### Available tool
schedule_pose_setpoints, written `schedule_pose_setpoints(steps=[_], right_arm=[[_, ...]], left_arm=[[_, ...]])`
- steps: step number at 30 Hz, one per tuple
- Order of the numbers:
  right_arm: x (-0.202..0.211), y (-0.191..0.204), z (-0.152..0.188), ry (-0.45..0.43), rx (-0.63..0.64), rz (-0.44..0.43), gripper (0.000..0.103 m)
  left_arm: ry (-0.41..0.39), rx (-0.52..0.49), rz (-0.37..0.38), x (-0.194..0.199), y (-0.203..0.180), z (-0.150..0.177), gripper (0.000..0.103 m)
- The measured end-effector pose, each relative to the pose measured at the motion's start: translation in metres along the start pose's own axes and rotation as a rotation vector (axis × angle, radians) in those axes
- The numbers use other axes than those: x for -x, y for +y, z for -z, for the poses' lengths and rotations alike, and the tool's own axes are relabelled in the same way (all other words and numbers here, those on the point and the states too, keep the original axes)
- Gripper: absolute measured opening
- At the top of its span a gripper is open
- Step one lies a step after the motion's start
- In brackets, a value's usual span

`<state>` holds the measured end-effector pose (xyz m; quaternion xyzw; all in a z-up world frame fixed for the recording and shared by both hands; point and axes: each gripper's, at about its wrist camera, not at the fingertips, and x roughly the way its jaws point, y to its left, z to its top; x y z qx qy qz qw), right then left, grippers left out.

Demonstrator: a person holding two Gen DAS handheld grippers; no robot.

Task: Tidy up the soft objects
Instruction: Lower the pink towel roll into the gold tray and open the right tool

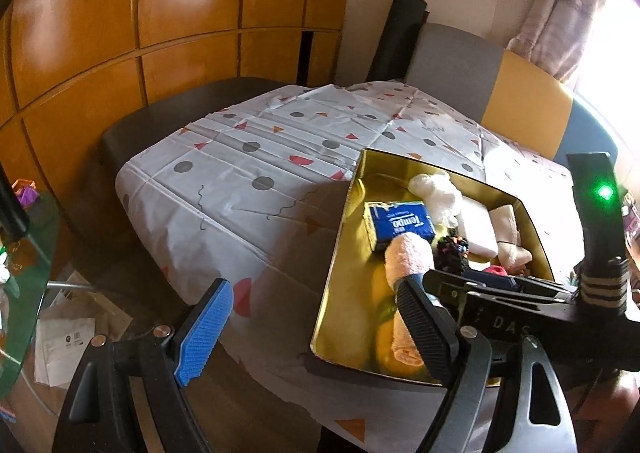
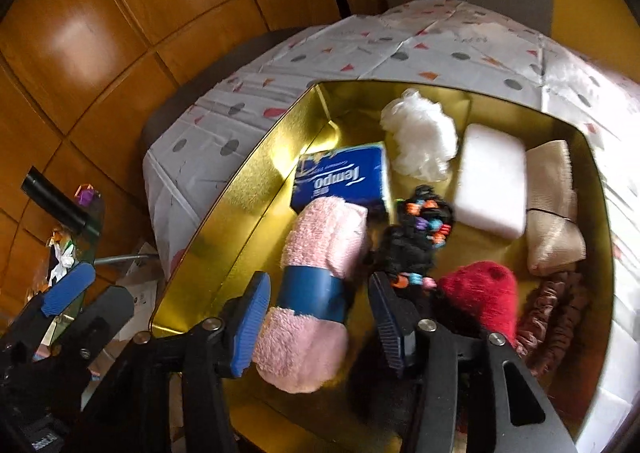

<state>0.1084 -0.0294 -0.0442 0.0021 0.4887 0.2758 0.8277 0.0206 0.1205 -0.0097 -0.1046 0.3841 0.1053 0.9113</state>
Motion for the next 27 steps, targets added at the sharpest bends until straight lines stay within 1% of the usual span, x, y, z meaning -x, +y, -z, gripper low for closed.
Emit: schedule_pose_setpoints(steps=[1,4,8,10,11,14,16,20,27], right_arm=[[0.004,-0.002,0.001,-0.012,-0.002,0.004,0.059],[0.015,-0.007,0.005,-0.048,-0.014,0.020,0.064],[0.033,-0.015,0.012,-0.103,-0.024,0.058,0.068],[0.046,-0.021,0.017,-0.140,-0.030,0.071,0.076],[0.052,-0.024,0.019,-0.156,-0.028,0.083,0.077],[0.068,-0.034,0.026,-0.191,-0.025,0.122,0.077],[0.075,-0.043,0.029,-0.205,-0.028,0.142,0.081],[0.093,-0.063,0.039,-0.226,-0.029,0.189,0.082],[0.124,-0.110,0.054,-0.258,-0.080,0.278,0.083]], left_arm=[[-0.001,-0.005,0.002,0.001,-0.002,0.000,0.086],[-0.003,-0.022,0.009,0.004,-0.008,0.001,0.086],[-0.009,-0.058,0.020,0.008,-0.019,0.003,0.086],[-0.012,-0.071,0.026,0.010,-0.024,0.003,0.086],[-0.012,-0.081,0.029,0.011,-0.028,0.004,0.086],[-0.012,-0.113,0.040,0.013,-0.039,0.005,0.086],[-0.009,-0.130,0.046,0.013,-0.046,0.007,0.086],[-0.002,-0.175,0.063,0.014,-0.063,0.011,0.086],[0.006,-0.249,0.094,0.015,-0.091,0.018,0.086]])
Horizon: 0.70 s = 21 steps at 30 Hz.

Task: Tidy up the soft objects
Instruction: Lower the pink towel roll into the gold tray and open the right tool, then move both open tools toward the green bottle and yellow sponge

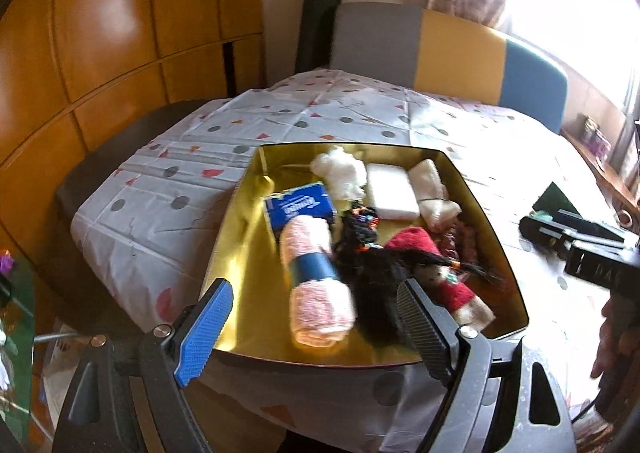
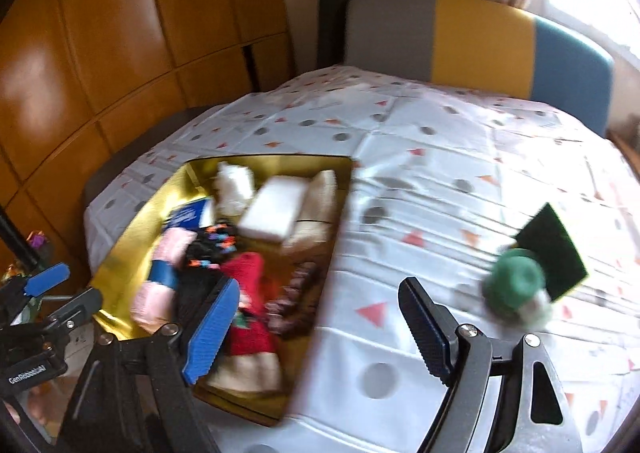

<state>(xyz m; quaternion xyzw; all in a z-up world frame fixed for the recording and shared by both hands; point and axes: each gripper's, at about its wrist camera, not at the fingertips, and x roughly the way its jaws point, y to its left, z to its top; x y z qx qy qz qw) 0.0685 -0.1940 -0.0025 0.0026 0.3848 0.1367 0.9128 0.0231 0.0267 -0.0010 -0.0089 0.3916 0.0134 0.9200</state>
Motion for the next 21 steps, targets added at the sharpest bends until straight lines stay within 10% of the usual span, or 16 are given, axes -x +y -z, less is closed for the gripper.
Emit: schedule_pose_setpoints(steps=[21], right_arm=[[0.051,-0.201,0.037,-0.117,-0.273,0.374,0.092]], left_arm=[[0.014,-0.140,0.064,-0.005,-0.066,-0.003,0.086]])
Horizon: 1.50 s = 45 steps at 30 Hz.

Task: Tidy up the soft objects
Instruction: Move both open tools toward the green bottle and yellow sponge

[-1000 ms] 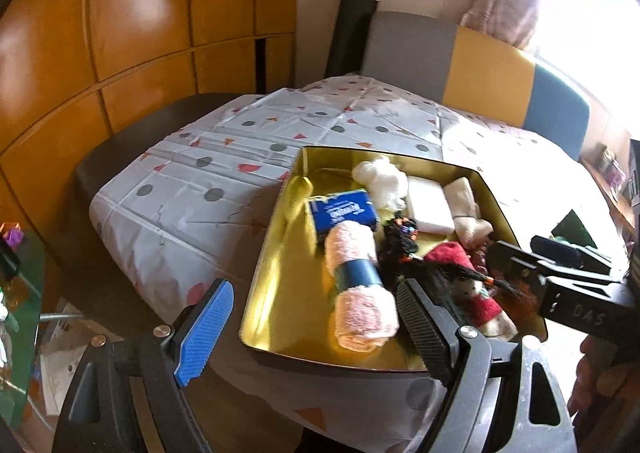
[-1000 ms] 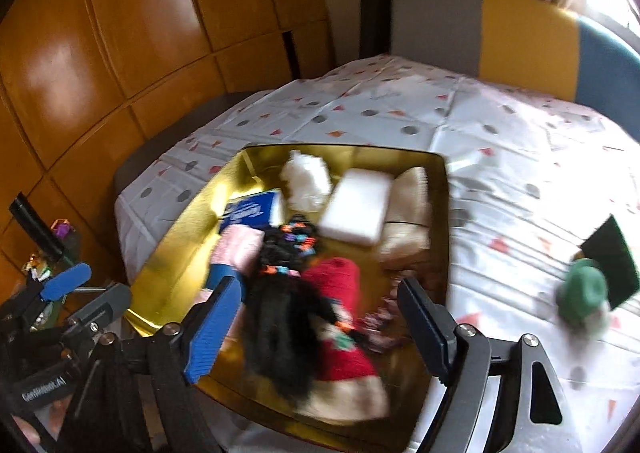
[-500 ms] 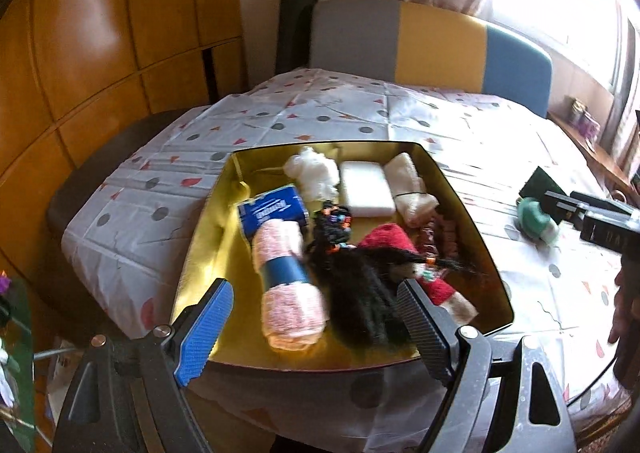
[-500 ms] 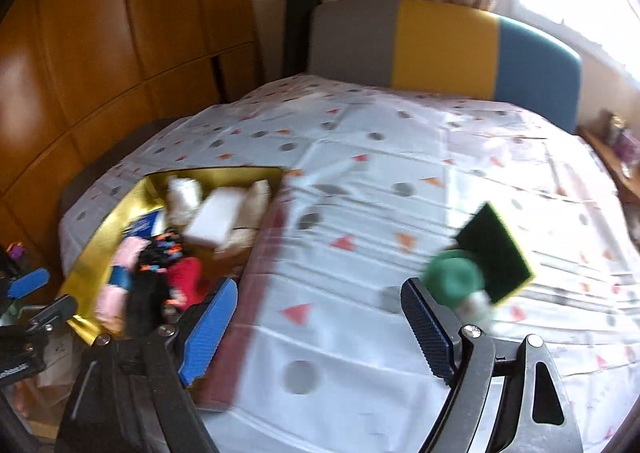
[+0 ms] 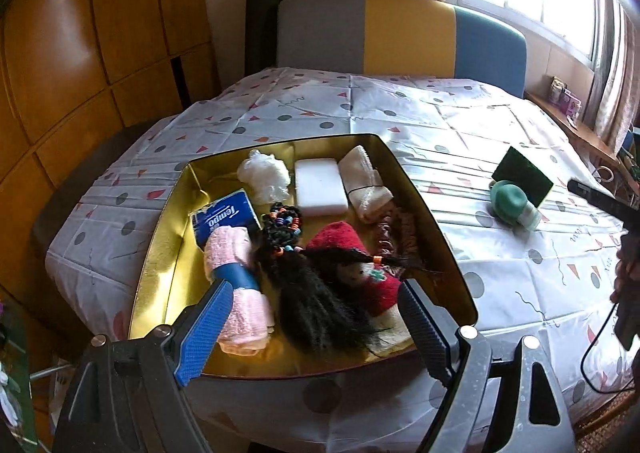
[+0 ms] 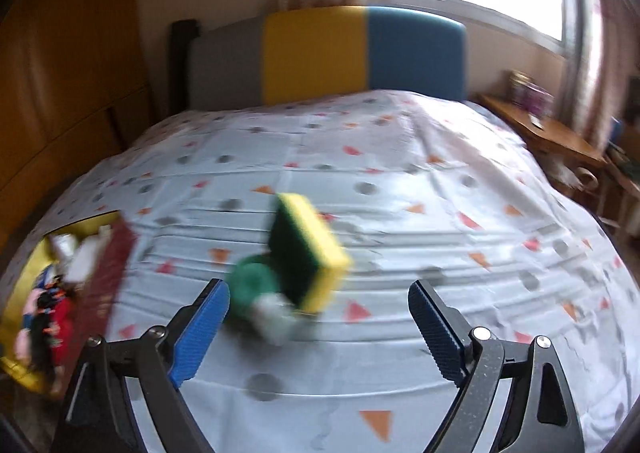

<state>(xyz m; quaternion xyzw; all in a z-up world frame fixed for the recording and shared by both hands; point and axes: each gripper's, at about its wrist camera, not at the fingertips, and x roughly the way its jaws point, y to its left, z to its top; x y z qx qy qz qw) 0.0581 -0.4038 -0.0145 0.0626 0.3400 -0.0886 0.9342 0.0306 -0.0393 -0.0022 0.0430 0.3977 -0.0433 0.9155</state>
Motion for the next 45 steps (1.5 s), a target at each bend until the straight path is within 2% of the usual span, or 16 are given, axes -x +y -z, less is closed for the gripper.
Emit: schedule_pose_setpoints(steps=[2,5,8,15,23,34,45], right_arm=[[-0.014,-0.022,0.004,0.070,-0.085,0.055,0.092],[-0.015,-0.043,0.001,0.065,-0.202,0.027,0.092],[-0.016,-0.053,0.001,0.085,-0.263,0.022,0.093],[-0.024,-0.051,0.006,0.124,-0.280,0.016,0.093],[-0.021,-0.054,0.006,0.119,-0.303,0.006,0.095],[-0.017,-0.059,0.002,0.110,-0.344,-0.017,0.096],[-0.018,-0.065,0.004,0.125,-0.391,-0.029,0.097]], left_arm=[[-0.004,-0.006,0.003,0.001,-0.003,-0.001,0.086],[0.001,-0.011,0.005,0.000,-0.007,-0.002,0.086],[0.008,-0.016,0.006,-0.001,-0.010,-0.003,0.086],[0.028,-0.029,0.025,-0.005,-0.019,-0.002,0.086],[0.050,-0.049,0.074,-0.010,-0.035,-0.007,0.086],[0.059,-0.121,0.149,-0.015,-0.076,-0.014,0.086],[0.092,-0.139,0.217,-0.021,-0.100,-0.011,0.085]])
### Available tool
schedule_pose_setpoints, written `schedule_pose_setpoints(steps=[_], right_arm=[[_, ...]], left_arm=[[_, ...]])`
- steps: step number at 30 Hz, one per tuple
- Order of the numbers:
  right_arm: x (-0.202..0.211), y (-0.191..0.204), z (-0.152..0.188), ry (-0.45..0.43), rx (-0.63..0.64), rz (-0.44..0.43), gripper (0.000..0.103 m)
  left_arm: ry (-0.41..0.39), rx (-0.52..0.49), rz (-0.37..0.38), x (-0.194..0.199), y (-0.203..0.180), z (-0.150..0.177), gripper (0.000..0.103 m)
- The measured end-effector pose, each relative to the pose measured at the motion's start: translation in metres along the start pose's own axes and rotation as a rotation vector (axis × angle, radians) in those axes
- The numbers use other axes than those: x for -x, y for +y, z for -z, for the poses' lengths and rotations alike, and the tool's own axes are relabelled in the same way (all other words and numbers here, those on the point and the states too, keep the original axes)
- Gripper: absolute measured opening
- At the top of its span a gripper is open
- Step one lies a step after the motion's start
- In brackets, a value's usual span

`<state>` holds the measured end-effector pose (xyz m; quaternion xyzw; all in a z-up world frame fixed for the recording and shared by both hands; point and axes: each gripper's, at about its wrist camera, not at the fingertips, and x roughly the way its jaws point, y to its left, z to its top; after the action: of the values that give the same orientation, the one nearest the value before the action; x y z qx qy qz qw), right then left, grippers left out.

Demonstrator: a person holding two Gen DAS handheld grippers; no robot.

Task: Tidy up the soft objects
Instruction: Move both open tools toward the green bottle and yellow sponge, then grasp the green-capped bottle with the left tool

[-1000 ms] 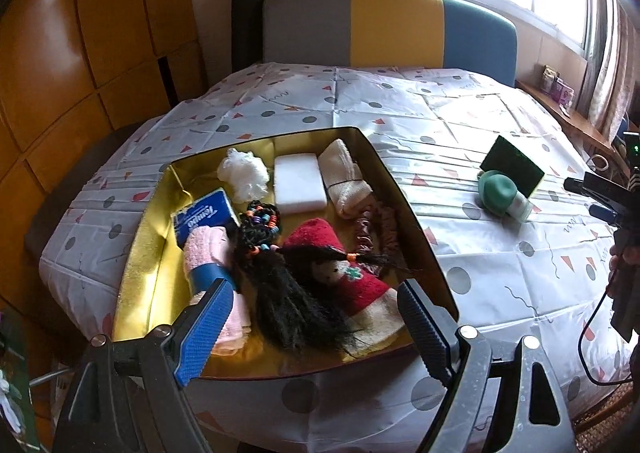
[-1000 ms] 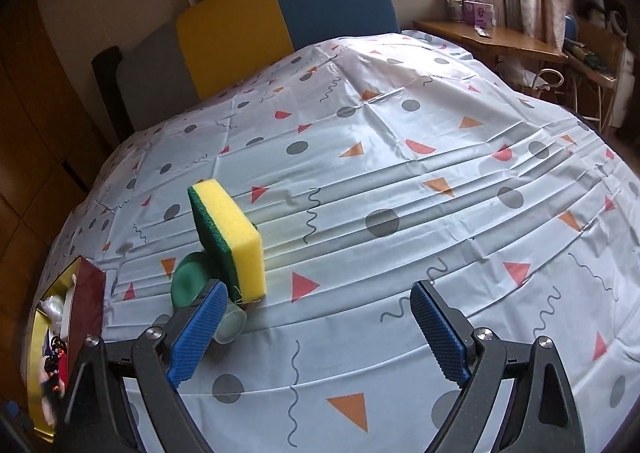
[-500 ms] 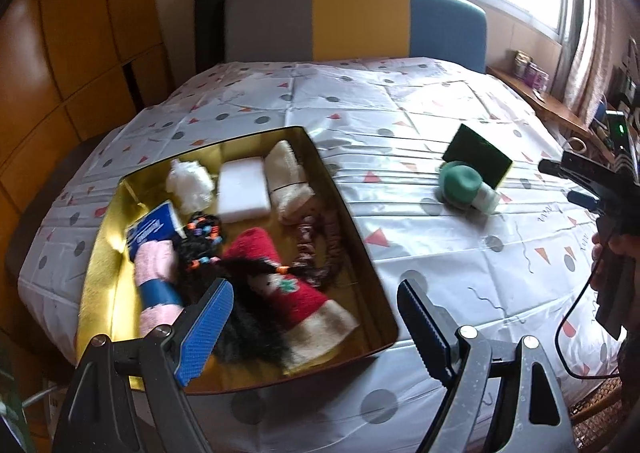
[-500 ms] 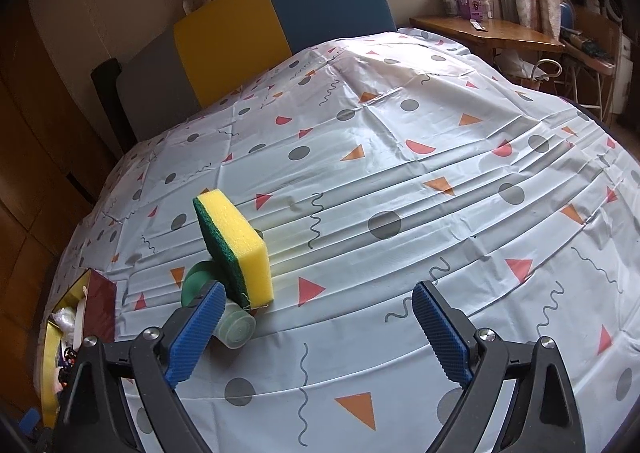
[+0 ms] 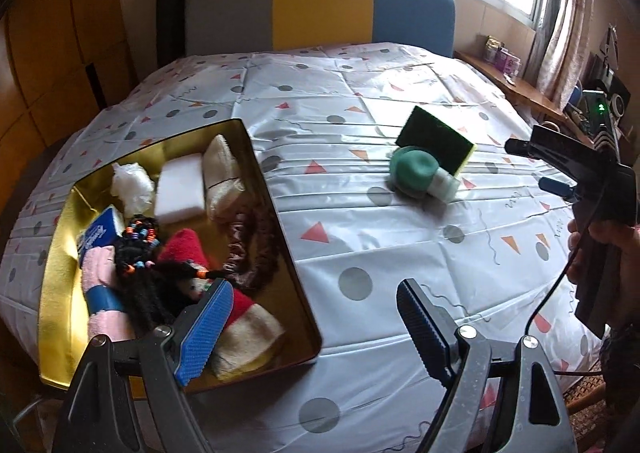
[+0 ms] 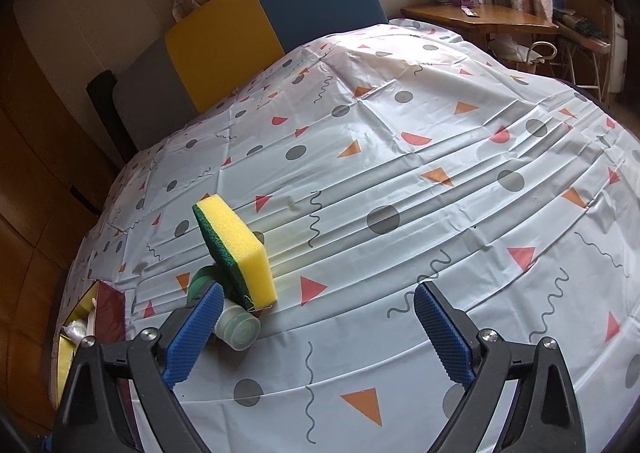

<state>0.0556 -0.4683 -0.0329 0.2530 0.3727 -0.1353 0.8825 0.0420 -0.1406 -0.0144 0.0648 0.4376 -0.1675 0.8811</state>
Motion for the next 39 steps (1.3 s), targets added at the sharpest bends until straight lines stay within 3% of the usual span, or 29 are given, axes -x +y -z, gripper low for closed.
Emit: schedule_pose_setpoints(steps=[7,12,14,21,26,31,39], right_arm=[[0.003,-0.007,-0.002,-0.012,-0.032,0.013,0.097],[0.002,-0.010,-0.003,-0.011,-0.044,0.008,0.097],[0.002,-0.010,-0.003,-0.005,-0.046,0.005,0.097],[0.003,-0.011,-0.004,-0.008,-0.060,-0.005,0.097],[0.003,-0.013,-0.005,-0.006,-0.079,-0.021,0.097],[0.003,-0.010,-0.004,0.003,-0.079,-0.041,0.097],[0.002,-0.016,-0.006,0.009,-0.120,-0.067,0.099]], left_arm=[[0.014,0.068,0.067,-0.002,-0.002,-0.016,0.085],[0.045,0.052,0.115,-0.015,-0.019,-0.024,0.083],[0.069,0.031,0.119,-0.021,-0.028,-0.020,0.076],[0.104,0.006,0.164,-0.041,-0.055,-0.028,0.076],[0.171,0.118,0.214,-0.070,-0.053,-0.042,0.057],[0.178,0.216,0.269,-0.094,-0.057,-0.063,0.055],[0.173,0.290,0.265,-0.136,-0.061,-0.094,0.059]])
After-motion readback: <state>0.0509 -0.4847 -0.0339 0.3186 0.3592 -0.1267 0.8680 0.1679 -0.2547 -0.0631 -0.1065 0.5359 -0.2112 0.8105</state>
